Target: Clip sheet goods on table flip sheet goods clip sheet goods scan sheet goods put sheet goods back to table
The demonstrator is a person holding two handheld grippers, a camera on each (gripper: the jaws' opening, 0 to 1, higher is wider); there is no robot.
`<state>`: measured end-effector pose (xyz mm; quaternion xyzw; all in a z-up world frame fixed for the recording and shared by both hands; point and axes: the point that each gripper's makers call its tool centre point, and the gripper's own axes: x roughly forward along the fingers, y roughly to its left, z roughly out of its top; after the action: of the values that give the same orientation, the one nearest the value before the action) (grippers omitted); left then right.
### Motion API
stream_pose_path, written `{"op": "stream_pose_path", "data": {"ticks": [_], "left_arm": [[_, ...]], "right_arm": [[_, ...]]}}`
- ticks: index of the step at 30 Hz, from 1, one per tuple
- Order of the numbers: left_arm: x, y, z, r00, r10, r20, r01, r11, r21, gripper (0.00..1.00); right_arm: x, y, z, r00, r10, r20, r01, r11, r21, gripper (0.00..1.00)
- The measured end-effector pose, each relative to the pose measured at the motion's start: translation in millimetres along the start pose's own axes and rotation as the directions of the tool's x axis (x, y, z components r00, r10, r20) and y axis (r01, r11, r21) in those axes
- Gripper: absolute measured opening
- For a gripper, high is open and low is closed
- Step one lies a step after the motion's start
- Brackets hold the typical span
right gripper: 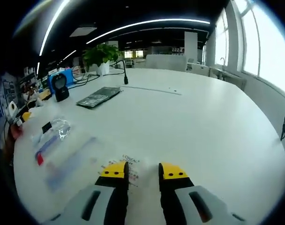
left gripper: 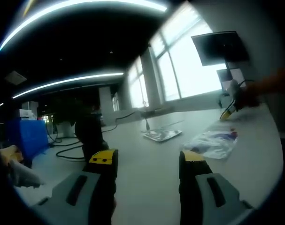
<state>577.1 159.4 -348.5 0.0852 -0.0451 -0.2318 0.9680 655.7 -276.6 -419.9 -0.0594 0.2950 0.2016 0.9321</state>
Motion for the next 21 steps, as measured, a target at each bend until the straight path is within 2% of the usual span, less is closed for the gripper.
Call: {"op": "stream_pose_path", "data": {"ticks": [6, 15, 21], "left_arm": [[-0.5, -1.8, 0.7, 1.000, -0.002, 0.000, 0.002, 1.000, 0.000, 0.45], [-1.0, -1.9, 0.8, 1.000, -0.002, 0.001, 0.002, 1.000, -0.001, 0.45], [-0.7, -1.4, 0.2, 1.000, -0.002, 0.000, 0.002, 1.000, 0.001, 0.45]], "right_arm": [[0.0, 2.0, 0.2, 1.000, -0.002, -0.021, 0.001, 1.000, -0.012, 0.17], [0.4, 1.9, 0.8, 1.000, 0.004, -0.019, -0.004, 1.000, -0.019, 0.11], [3.2, -9.2, 2.4, 1.000, 0.011, -0.017, -0.010, 1.000, 0.010, 0.06]]}}
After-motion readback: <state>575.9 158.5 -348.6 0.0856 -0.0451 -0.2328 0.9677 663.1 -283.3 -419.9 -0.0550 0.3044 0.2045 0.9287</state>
